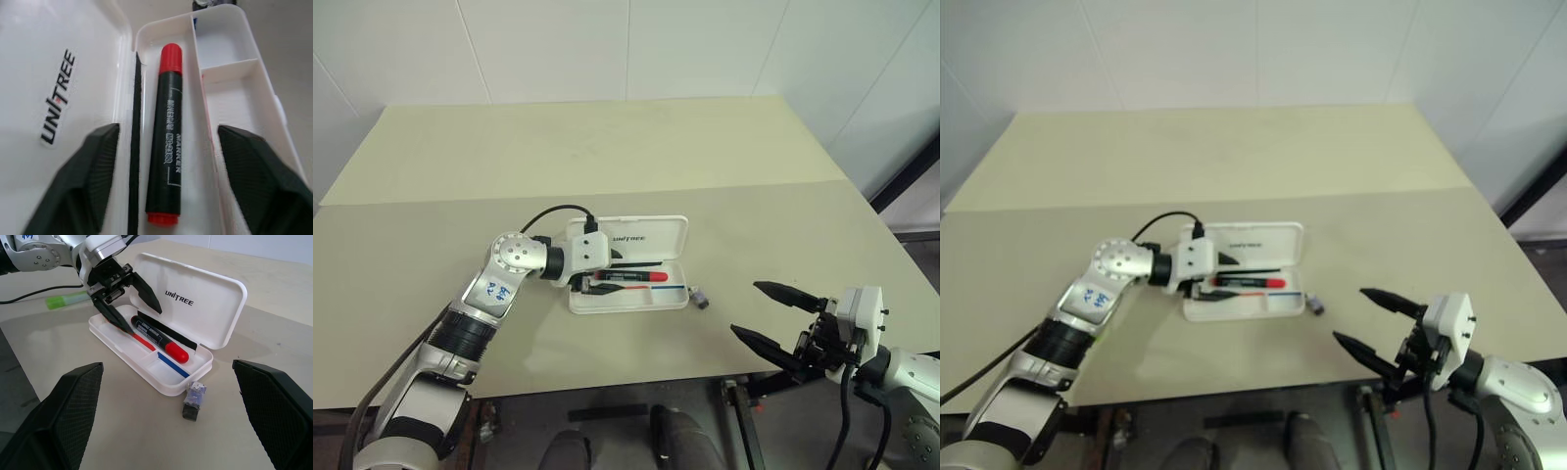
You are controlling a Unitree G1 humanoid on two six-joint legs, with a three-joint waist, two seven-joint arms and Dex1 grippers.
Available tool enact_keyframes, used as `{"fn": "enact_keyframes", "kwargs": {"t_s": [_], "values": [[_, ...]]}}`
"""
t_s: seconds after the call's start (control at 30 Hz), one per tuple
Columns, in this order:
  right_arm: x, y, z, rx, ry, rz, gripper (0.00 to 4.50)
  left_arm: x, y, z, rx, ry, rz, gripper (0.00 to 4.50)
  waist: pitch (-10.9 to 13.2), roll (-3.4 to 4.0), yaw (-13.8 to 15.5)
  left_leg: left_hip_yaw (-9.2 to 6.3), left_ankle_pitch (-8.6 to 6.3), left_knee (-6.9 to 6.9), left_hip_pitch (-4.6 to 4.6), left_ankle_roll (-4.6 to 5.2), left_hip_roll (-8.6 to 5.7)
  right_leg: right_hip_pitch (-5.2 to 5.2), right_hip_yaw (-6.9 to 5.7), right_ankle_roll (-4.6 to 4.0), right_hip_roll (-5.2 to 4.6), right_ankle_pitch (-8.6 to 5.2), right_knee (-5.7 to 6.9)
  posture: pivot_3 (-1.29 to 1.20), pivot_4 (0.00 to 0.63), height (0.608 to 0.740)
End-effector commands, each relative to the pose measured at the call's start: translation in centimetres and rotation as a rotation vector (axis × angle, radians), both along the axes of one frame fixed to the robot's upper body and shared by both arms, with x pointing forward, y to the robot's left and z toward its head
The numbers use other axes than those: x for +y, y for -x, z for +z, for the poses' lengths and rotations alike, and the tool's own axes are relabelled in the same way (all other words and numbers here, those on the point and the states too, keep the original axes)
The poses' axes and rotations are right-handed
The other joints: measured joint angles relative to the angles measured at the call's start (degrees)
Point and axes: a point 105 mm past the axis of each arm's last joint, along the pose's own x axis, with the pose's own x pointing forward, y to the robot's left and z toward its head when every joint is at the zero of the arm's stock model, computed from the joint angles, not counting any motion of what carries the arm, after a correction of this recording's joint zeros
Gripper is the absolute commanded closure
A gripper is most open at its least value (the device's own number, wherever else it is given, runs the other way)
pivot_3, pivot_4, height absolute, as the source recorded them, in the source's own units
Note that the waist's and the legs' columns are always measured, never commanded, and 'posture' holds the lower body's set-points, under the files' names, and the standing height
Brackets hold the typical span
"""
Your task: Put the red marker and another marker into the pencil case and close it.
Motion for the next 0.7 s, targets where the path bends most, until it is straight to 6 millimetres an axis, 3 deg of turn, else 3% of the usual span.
{"fn": "enact_keyframes", "kwargs": {"t_s": [0.03,0.27,0.53,0.7], "values": [[0.6,0.3,0.9,-0.038,0.005,0.019,0.00,-1.0,0.5,2.1,-0.058,0.037,-0.053,0.05,0.00,0.00,-0.01,0.00,0.00,0.00,0.00,0.00,0.00,0.00,0.00,0.00,0.00,0.00,0.00,0.00,0.150,0.740],[0.5,0.3,0.8,-0.038,0.006,0.022,0.00,-2.1,2.6,3.7,-0.050,0.126,-0.142,0.05,0.00,0.00,-0.01,0.00,0.00,0.00,0.00,0.00,0.00,0.01,0.00,0.00,0.00,0.00,0.00,0.00,0.150,0.740],[0.7,0.5,0.8,-0.037,0.007,0.052,0.00,-2.0,3.9,5.9,-0.093,0.239,-0.168,0.05,0.00,0.00,-0.06,0.00,-0.02,0.02,0.02,0.03,0.00,0.01,0.01,-0.01,0.00,-0.02,0.05,0.00,0.150,0.740],[1.2,0.8,1.0,-0.037,-0.001,0.115,0.00,-1.3,5.2,8.5,-0.128,0.395,-0.150,0.05,0.00,0.00,-0.18,0.00,-0.02,0.02,0.02,0.03,0.01,0.00,0.00,0.00,0.00,-0.02,0.04,0.00,0.150,0.740]]}}
